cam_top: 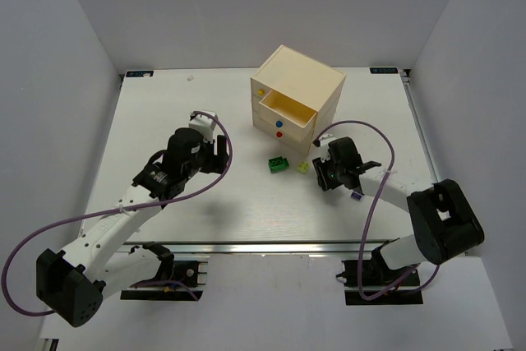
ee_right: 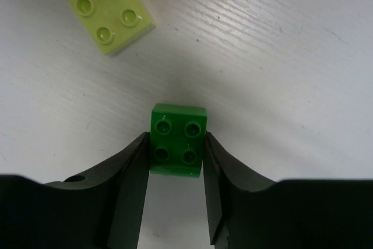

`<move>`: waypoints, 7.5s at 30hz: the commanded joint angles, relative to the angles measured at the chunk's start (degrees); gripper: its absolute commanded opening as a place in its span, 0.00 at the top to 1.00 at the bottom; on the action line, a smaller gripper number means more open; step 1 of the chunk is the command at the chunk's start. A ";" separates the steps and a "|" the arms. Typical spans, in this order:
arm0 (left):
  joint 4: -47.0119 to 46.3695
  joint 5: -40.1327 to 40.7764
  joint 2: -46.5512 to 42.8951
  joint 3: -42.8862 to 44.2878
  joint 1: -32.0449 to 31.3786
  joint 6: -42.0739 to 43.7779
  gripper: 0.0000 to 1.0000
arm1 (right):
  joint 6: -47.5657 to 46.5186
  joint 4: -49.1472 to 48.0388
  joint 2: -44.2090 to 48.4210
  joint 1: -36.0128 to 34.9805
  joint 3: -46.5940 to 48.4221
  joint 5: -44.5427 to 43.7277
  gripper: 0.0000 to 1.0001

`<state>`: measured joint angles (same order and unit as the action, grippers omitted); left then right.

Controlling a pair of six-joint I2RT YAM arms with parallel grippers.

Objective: Sort the legos into containers by color

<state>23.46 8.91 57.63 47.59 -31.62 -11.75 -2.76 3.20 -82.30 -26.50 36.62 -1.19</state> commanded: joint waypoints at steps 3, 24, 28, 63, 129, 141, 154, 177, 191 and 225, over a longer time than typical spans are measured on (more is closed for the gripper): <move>-2.98 -4.93 -2.17 -1.27 -1.16 1.46 0.20 | -5.22 5.83 10.11 -0.04 0.46 -0.48 0.85; -7.47 -17.96 -4.28 -3.74 -1.17 3.49 0.18 | -19.04 20.99 1.62 0.75 46.61 31.26 1.00; -7.73 -18.31 -3.92 -4.00 -1.17 3.49 0.18 | -17.63 19.91 -0.57 1.19 50.47 29.32 1.00; -31.72 -27.01 34.74 2.68 -7.14 22.01 0.13 | -6.91 4.10 24.38 14.98 25.00 34.31 0.11; -29.09 -22.18 48.37 12.97 -9.43 33.98 0.48 | 2.24 -1.36 27.72 31.34 18.93 53.22 0.11; -29.70 -21.39 48.81 13.05 -9.43 33.81 0.40 | 2.33 -1.79 27.55 31.78 18.66 53.75 0.11; -29.88 -21.13 49.95 13.14 -9.43 33.81 0.37 | 2.33 -1.80 27.46 32.30 18.66 54.19 0.11; -23.82 -35.00 25.62 9.98 -9.43 18.44 0.91 | -11.64 11.38 22.72 32.30 20.42 67.53 0.11; -11.78 -60.67 10.49 6.64 -8.37 1.65 0.93 | -90.63 55.06 22.62 23.35 21.83 77.48 0.22; -15.82 -65.24 18.75 11.73 -8.37 -5.30 0.93 | -74.67 28.44 23.06 -4.87 13.56 62.72 0.64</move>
<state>9.15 -55.96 77.21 56.90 -40.10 -17.89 -80.90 34.79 -59.16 -29.85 50.19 63.09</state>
